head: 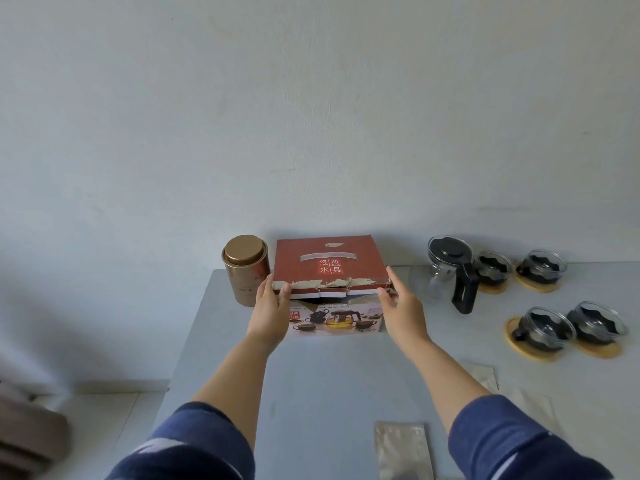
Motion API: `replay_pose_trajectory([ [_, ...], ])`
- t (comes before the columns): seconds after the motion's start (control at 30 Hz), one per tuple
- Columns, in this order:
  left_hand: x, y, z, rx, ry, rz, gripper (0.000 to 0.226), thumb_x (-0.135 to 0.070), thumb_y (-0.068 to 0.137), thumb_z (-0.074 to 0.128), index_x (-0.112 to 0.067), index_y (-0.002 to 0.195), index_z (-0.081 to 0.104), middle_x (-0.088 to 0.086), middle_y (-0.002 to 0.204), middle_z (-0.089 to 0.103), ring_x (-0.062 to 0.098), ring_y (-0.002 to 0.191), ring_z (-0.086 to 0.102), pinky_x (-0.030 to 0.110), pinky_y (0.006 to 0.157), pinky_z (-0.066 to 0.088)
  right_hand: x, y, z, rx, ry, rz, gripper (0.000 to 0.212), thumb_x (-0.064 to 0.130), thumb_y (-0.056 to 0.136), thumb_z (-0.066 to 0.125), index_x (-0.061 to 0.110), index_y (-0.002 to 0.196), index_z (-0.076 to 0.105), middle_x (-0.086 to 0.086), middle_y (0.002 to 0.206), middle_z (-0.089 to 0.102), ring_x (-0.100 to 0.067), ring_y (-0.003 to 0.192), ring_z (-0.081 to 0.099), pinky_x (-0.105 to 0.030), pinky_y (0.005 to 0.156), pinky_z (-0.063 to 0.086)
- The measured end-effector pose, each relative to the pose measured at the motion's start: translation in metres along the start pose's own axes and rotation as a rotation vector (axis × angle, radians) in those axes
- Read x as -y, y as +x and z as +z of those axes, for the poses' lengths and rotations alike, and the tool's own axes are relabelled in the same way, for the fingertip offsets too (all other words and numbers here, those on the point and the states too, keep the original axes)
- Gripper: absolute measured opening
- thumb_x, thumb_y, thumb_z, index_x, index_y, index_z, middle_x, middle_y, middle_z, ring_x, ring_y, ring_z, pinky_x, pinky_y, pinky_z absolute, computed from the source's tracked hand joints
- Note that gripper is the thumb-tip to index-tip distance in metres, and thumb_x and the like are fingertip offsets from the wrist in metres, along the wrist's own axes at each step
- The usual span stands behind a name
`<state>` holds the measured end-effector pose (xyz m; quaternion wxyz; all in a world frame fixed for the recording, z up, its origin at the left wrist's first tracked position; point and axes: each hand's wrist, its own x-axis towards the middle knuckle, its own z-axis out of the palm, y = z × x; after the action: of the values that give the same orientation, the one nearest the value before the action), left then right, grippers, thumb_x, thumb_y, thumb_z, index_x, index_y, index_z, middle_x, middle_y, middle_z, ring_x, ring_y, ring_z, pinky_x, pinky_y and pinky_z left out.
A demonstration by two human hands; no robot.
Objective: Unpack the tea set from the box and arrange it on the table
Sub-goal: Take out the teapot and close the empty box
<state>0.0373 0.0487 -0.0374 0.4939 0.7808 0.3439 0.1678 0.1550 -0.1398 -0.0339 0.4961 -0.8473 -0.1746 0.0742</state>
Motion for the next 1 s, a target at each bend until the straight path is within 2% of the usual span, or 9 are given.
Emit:
replay_pose_trajectory([
  [0.17, 0.001, 0.003, 0.003, -0.008, -0.022, -0.011, 0.054, -0.044, 0.100, 0.030, -0.022, 0.149, 0.027, 0.001, 0.152, 0.034, 0.022, 0.135, 0.041, 0.047, 0.110, 0.038, -0.009, 0.004, 0.005, 0.001, -0.071, -0.013, 0.049, 0.026, 0.101, 0.040, 0.027, 0.149, 0.028, -0.012, 0.124, 0.061, -0.015, 0.091, 0.053, -0.023, 0.076, 0.041],
  [0.33, 0.000, 0.007, 0.007, -0.022, 0.005, 0.006, 0.056, -0.042, 0.102, 0.027, -0.025, 0.154, 0.014, -0.002, 0.157, 0.026, 0.020, 0.140, 0.033, 0.039, 0.109, 0.033, -0.013, 0.009, 0.008, -0.030, -0.075, -0.034, 0.048, 0.025, 0.101, 0.040, 0.027, 0.148, 0.031, -0.011, 0.120, 0.062, -0.014, 0.091, 0.052, -0.022, 0.077, 0.039],
  [0.53, 0.000, 0.006, 0.011, -0.006, 0.010, -0.040, 0.064, -0.037, 0.103, 0.029, -0.023, 0.154, -0.007, 0.001, 0.160, 0.019, 0.023, 0.145, 0.026, 0.041, 0.113, 0.029, -0.017, 0.012, 0.007, -0.019, -0.088, -0.038, 0.048, 0.026, 0.102, 0.037, 0.026, 0.149, 0.029, -0.009, 0.123, 0.061, -0.020, 0.099, 0.058, -0.023, 0.080, 0.041],
  [0.6, -0.001, 0.006, 0.013, -0.024, -0.024, -0.049, 0.068, -0.034, 0.103, 0.032, -0.021, 0.153, -0.013, -0.001, 0.160, 0.021, 0.024, 0.144, 0.028, 0.041, 0.111, 0.030, -0.016, 0.010, 0.007, -0.004, -0.110, -0.068, 0.049, 0.026, 0.102, 0.036, 0.027, 0.150, 0.025, -0.001, 0.106, 0.061, -0.014, 0.090, 0.058, -0.022, 0.076, 0.039],
  [0.67, 0.000, 0.009, 0.014, -0.041, -0.033, -0.055, 0.066, -0.033, 0.103, 0.032, -0.019, 0.155, -0.006, -0.001, 0.160, 0.020, 0.023, 0.145, 0.026, 0.040, 0.112, 0.029, -0.017, 0.008, 0.007, 0.005, -0.153, -0.135, 0.048, 0.025, 0.102, 0.036, 0.028, 0.149, 0.025, 0.000, 0.099, 0.059, -0.011, 0.086, 0.055, -0.021, 0.076, 0.040],
  [0.73, 0.002, 0.014, 0.016, -0.051, -0.021, -0.055, 0.059, -0.033, 0.103, 0.033, -0.018, 0.155, 0.009, 0.001, 0.158, 0.026, 0.023, 0.144, 0.029, 0.041, 0.114, 0.030, -0.020, 0.010, 0.007, -0.001, -0.168, -0.172, 0.046, 0.024, 0.102, 0.037, 0.027, 0.148, 0.032, -0.004, 0.120, 0.061, -0.016, 0.105, 0.057, -0.020, 0.086, 0.042],
  [0.77, 0.004, 0.018, 0.016, -0.049, -0.021, -0.050, 0.055, -0.034, 0.102, 0.033, -0.019, 0.153, 0.018, 0.003, 0.154, 0.034, 0.024, 0.140, 0.036, 0.043, 0.113, 0.034, -0.020, 0.011, 0.006, -0.007, -0.163, -0.174, 0.045, 0.024, 0.102, 0.038, 0.026, 0.146, 0.036, -0.004, 0.121, 0.061, -0.015, 0.105, 0.057, -0.019, 0.087, 0.042],
  [0.87, 0.004, 0.025, 0.017, -0.028, -0.034, -0.044, 0.041, -0.033, 0.102, 0.034, -0.021, 0.141, 0.038, 0.002, 0.137, 0.053, 0.022, 0.122, 0.053, 0.042, 0.102, 0.046, -0.017, 0.019, 0.006, -0.020, -0.157, -0.146, 0.042, 0.024, 0.101, 0.042, 0.025, 0.143, 0.042, 0.011, 0.081, 0.057, 0.001, 0.070, 0.046, -0.011, 0.064, 0.037],
  [1.0, -0.004, 0.039, 0.017, 0.007, 0.034, -0.116, 0.039, -0.034, 0.102, 0.035, -0.017, 0.136, 0.043, 0.006, 0.132, 0.056, 0.026, 0.116, 0.056, 0.038, 0.094, 0.047, -0.015, 0.032, 0.007, -0.040, -0.180, -0.092, 0.040, 0.027, 0.100, 0.042, 0.029, 0.140, 0.047, 0.012, 0.075, 0.053, 0.001, 0.059, 0.037, -0.012, 0.055, 0.032],
])
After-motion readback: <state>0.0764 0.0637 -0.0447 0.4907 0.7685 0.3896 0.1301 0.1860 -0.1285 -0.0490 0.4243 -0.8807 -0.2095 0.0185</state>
